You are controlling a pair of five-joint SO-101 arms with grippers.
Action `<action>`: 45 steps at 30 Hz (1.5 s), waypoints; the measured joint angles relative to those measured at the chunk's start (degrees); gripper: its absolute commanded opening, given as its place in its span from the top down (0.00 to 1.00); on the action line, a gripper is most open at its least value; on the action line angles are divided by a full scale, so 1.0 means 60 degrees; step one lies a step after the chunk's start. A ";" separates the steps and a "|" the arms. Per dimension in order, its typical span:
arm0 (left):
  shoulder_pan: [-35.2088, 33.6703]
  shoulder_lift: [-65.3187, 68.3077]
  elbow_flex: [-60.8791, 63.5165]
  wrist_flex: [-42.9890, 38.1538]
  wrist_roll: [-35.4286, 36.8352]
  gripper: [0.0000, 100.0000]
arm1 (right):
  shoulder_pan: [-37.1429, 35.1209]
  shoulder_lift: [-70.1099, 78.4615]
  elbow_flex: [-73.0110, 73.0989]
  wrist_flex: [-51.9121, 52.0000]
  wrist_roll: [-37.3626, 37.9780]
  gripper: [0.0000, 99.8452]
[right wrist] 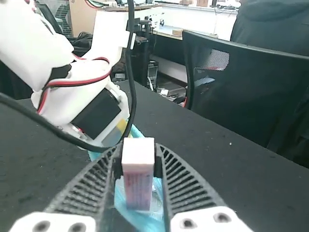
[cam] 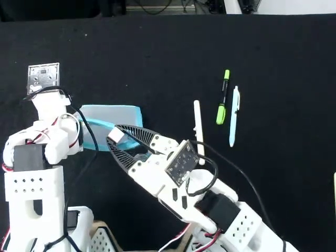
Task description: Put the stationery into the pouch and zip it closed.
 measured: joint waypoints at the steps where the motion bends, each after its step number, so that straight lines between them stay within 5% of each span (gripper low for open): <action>1: 0.0000 0.0000 0.0000 0.0000 0.0000 0.97 | 0.0000 -0.0015 0.0000 0.0117 0.0117 0.99; 11: 0.0000 0.0117 0.0000 0.0000 0.0000 0.97 | -0.0029 -0.0059 -0.1231 0.3194 0.1201 0.99; 21: -0.0015 0.0117 0.0015 0.0000 0.0000 0.97 | -0.0029 0.0205 -0.1333 0.2930 0.1260 0.99; 28: -0.0015 0.0132 0.0015 -0.0015 0.0000 0.97 | -0.0029 0.2930 -0.3092 0.2960 0.1304 0.99; 37: -0.0015 0.0132 0.0015 -0.0015 0.0000 0.97 | -0.0029 0.6168 -0.6740 0.5729 0.1333 0.99; 45: -0.0015 0.0132 0.0015 -0.0015 0.0000 0.97 | -0.0322 0.6828 -0.7516 0.6667 0.1348 0.74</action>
